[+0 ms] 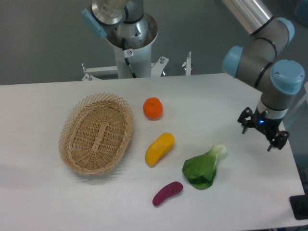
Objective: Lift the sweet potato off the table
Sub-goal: 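Move the gripper across the table toward the green bok choy, then shift the gripper over the small purple sweet potato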
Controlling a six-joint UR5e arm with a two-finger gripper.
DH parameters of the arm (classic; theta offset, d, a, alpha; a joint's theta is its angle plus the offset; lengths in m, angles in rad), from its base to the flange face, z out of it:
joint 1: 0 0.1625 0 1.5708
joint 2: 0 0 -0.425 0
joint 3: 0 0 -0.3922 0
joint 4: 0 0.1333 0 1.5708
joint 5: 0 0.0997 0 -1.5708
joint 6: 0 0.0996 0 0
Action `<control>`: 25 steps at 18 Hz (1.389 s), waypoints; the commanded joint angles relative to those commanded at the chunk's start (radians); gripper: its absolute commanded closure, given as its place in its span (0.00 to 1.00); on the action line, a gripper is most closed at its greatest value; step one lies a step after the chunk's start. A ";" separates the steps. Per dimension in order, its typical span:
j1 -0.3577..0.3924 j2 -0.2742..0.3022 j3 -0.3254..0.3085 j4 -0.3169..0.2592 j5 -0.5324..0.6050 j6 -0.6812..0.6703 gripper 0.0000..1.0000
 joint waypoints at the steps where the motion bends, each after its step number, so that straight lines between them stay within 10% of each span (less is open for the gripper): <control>1: -0.011 0.006 -0.003 0.002 0.000 -0.038 0.00; 14: -0.178 -0.029 0.029 0.012 -0.061 -0.373 0.00; 25: -0.242 -0.078 0.044 0.071 -0.058 -0.370 0.00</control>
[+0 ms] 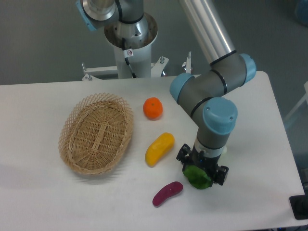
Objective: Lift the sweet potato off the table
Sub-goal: 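Shift the gripper over the small purple sweet potato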
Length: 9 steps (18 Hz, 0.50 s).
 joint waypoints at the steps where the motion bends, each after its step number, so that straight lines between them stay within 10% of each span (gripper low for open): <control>1: -0.015 -0.008 0.003 0.003 0.005 0.000 0.00; 9: -0.048 -0.035 0.003 0.034 0.003 -0.006 0.00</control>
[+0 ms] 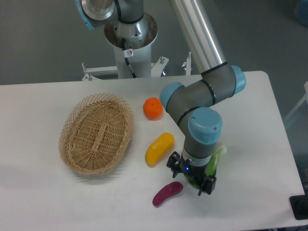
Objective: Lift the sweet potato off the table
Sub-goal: 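Shift the gripper over the small purple sweet potato, then lower the gripper onto the purple sweet potato and close it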
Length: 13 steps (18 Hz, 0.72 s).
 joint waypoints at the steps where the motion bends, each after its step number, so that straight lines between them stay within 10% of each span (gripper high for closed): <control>1: -0.002 -0.009 0.002 0.003 0.002 0.000 0.00; 13: -0.077 -0.064 0.015 0.026 0.015 -0.023 0.00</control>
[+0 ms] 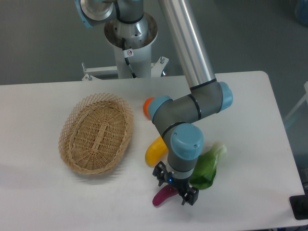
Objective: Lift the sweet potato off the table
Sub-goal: 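Lower the gripper onto the purple sweet potato and close it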
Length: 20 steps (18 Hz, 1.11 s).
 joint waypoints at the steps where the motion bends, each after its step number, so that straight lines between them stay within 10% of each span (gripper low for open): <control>1: -0.009 -0.009 0.002 0.000 0.012 -0.002 0.00; 11: -0.022 -0.006 -0.005 -0.002 0.034 -0.051 0.87; 20: -0.022 0.043 -0.015 -0.011 0.041 -0.095 0.91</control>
